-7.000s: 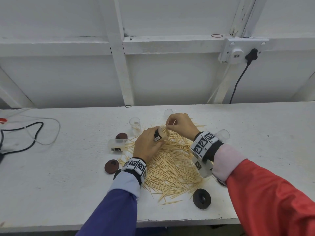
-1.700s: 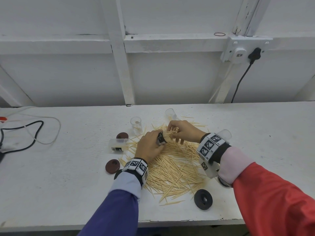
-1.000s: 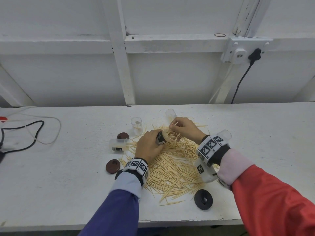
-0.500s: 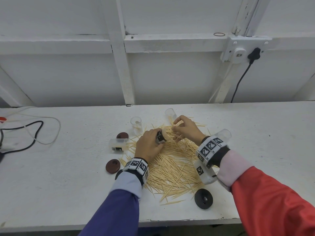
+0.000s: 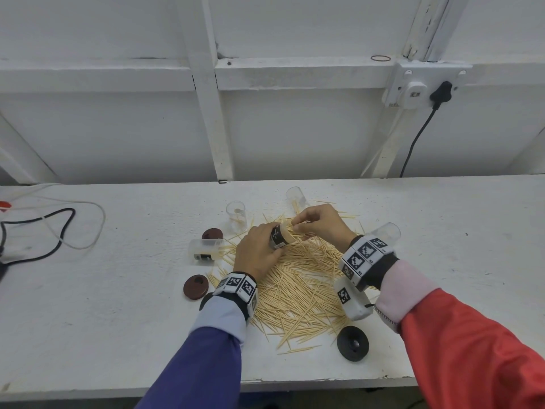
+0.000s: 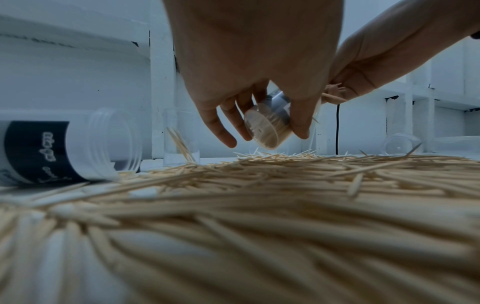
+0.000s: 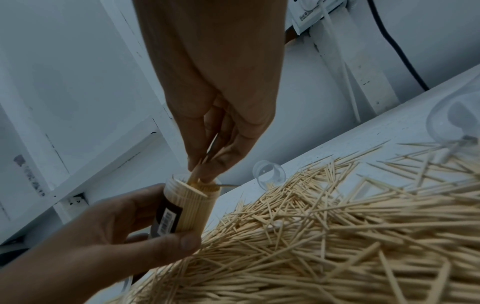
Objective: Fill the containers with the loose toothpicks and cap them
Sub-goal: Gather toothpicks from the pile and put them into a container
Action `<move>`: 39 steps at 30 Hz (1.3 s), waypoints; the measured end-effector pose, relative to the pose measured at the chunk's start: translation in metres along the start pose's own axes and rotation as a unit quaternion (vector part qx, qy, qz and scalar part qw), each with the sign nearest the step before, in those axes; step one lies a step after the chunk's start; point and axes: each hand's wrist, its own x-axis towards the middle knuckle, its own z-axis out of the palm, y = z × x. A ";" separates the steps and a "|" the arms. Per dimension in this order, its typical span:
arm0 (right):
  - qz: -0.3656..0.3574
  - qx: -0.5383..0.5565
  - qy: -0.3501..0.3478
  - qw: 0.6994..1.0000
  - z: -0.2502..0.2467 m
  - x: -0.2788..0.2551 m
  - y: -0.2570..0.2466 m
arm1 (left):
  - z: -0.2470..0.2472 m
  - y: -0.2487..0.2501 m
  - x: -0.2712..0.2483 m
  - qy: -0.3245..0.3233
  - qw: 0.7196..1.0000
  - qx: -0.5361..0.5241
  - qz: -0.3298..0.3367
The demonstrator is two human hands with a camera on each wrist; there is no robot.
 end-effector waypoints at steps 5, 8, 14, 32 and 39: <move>-0.015 -0.022 0.017 1.000 0.001 0.004 0.000 | 0.000 0.001 0.000 -0.009 1.000 0.000 -0.002; -0.006 -0.036 0.027 0.999 0.001 0.005 0.001 | -0.001 0.001 0.000 -0.016 1.000 -0.002 0.007; 0.004 0.018 0.049 0.999 -0.001 0.005 0.002 | -0.001 0.002 0.000 -0.014 1.000 0.001 -0.006; -0.003 0.057 0.001 0.998 -0.001 0.002 -0.004 | -0.001 0.000 0.000 -0.011 1.000 0.002 -0.016; -0.047 -0.144 0.014 0.988 -0.005 0.006 -0.002 | 0.000 0.000 -0.001 -0.006 1.000 0.001 -0.019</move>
